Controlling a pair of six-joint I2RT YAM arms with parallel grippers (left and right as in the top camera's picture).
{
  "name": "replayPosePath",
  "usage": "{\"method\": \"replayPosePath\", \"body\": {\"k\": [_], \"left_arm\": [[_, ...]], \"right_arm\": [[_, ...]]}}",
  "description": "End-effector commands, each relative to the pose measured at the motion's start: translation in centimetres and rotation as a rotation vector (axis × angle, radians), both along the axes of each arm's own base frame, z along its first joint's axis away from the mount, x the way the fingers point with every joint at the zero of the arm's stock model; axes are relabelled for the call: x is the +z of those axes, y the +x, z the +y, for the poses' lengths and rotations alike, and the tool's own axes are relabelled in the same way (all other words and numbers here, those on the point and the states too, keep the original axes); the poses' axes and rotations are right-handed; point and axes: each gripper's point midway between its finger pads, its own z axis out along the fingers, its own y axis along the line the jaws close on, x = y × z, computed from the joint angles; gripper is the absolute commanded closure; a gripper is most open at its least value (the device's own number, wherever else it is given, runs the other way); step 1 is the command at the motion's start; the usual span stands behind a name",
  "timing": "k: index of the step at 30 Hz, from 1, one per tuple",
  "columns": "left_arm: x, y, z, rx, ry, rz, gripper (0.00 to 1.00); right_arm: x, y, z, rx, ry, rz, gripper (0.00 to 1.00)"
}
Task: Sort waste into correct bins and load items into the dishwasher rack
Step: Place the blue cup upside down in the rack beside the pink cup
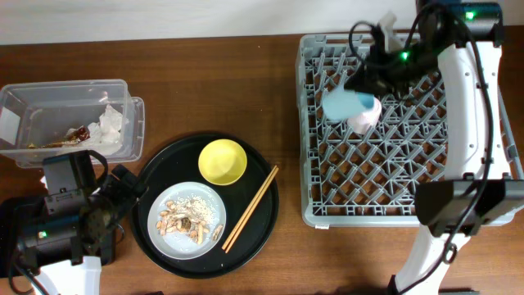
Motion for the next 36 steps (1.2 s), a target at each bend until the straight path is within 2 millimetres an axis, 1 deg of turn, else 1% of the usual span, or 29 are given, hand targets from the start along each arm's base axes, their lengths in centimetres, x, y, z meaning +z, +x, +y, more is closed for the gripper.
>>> {"method": "replayPosePath", "body": {"k": [1,2,3,7,9,11,14,16,18,20,21,23,25,29,31,34,36], "left_arm": [[0.3,0.0,0.1,0.002,-0.001,-0.011,0.01],[0.3,0.0,0.1,0.002,-0.001,-0.011,0.01],[0.3,0.0,0.1,0.003,-0.001,-0.011,0.01],[0.3,0.0,0.1,0.002,-0.001,-0.011,0.01],[0.3,0.0,0.1,0.002,-0.001,-0.011,0.01],[0.3,0.0,0.1,0.002,-0.001,-0.011,0.01],[0.3,0.0,0.1,0.002,-0.001,-0.011,0.01],[0.3,0.0,0.1,0.003,0.000,-0.011,0.01],[0.3,0.0,0.1,0.002,-0.001,-0.011,0.01],[0.3,0.0,0.1,0.003,0.000,-0.011,0.01],[0.3,0.0,0.1,0.002,-0.001,-0.011,0.01],[0.3,0.0,0.1,0.003,0.000,-0.011,0.01],[0.3,0.0,0.1,0.003,0.000,-0.011,0.01],[0.3,0.0,0.1,0.003,-0.001,-0.011,0.01],[0.3,0.0,0.1,0.002,-0.001,-0.011,0.01],[0.3,0.0,0.1,0.002,-0.001,-0.011,0.01],[0.3,0.0,0.1,0.003,0.000,-0.011,0.01]], "right_arm": [[-0.9,-1.4,-1.2,0.041,0.156,0.010,0.96],[-1.3,-1.7,-1.4,0.057,0.290,-0.001,0.96],[-2.2,-2.0,-2.0,0.044,0.372,0.008,0.96],[-5.5,-3.4,-4.2,-0.052,0.587,0.025,0.96],[-6.8,-3.8,-5.0,-0.101,0.639,0.029,0.96],[-8.3,-4.0,-5.9,-0.148,0.670,0.018,0.96],[-10.2,-3.9,-6.4,-0.168,0.679,0.017,0.96],[-10.8,-3.8,-6.7,-0.172,0.674,0.017,0.96],[-10.9,-3.8,-7.4,-0.186,0.668,0.011,0.96],[-11.8,-4.3,-7.9,-0.173,0.615,0.031,0.96],[-12.9,-4.7,-8.2,-0.172,0.563,0.080,0.96],[-14.1,-4.8,-8.7,-0.185,0.504,0.127,0.95],[-13.9,-4.6,-8.7,-0.200,0.520,0.133,0.96],[-12.0,-3.7,-8.3,-0.243,0.634,0.105,0.96],[-11.4,-3.9,-7.8,-0.246,0.665,0.124,0.96],[-10.2,-4.3,-6.8,-0.221,0.711,0.104,0.96],[-10.0,-4.5,-6.6,-0.209,0.711,0.090,0.96]]}}
